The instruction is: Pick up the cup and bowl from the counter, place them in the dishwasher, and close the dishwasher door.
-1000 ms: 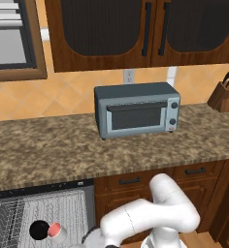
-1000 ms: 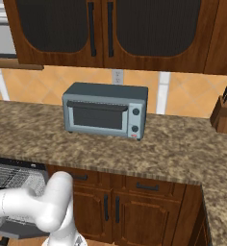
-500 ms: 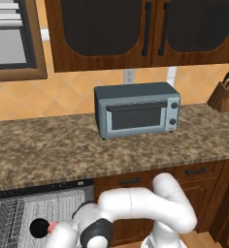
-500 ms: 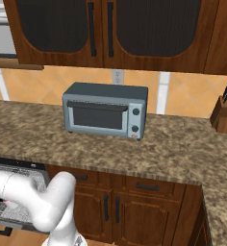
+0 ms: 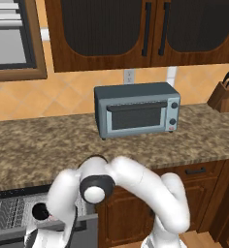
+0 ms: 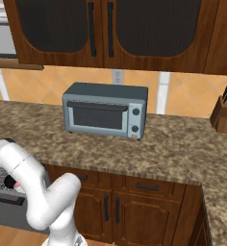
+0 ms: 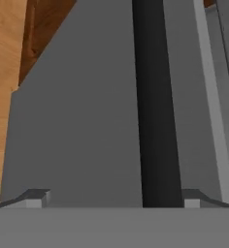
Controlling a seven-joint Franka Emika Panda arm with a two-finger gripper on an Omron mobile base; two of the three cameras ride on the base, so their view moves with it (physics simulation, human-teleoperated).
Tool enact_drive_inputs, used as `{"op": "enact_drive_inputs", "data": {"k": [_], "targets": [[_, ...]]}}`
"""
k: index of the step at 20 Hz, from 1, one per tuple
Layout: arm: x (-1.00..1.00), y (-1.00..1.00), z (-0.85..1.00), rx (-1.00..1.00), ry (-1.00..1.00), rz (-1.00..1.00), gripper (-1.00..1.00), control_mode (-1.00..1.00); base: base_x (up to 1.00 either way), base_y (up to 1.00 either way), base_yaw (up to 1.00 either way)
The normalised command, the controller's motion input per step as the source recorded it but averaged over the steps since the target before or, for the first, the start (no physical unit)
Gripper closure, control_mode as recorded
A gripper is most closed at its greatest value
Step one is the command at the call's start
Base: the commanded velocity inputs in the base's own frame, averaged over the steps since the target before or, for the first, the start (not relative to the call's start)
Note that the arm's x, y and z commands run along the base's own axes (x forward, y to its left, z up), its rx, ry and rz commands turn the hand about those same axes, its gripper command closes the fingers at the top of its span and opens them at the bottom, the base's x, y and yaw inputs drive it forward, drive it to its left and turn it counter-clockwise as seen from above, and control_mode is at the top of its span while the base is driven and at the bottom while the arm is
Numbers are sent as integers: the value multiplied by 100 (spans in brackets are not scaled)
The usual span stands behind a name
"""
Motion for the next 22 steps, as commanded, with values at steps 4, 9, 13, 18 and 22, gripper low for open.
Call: {"op": "enact_drive_inputs", "data": {"k": [4, 9, 13, 18, 22], "targets": [[92, -66, -3, 0, -17, 0, -100, -100, 0, 0, 0], [39, -62, -13, -6, -9, -3, -100, -100, 0, 0, 0], [34, -44, -6, -3, -10, 0, -100, -100, 0, 0, 0], [95, -57, -41, -3, -18, 0, -100, -100, 0, 0, 0], [100, -80, -100, -9, -32, -1, -100, -100, 0, 0, 0]]}}
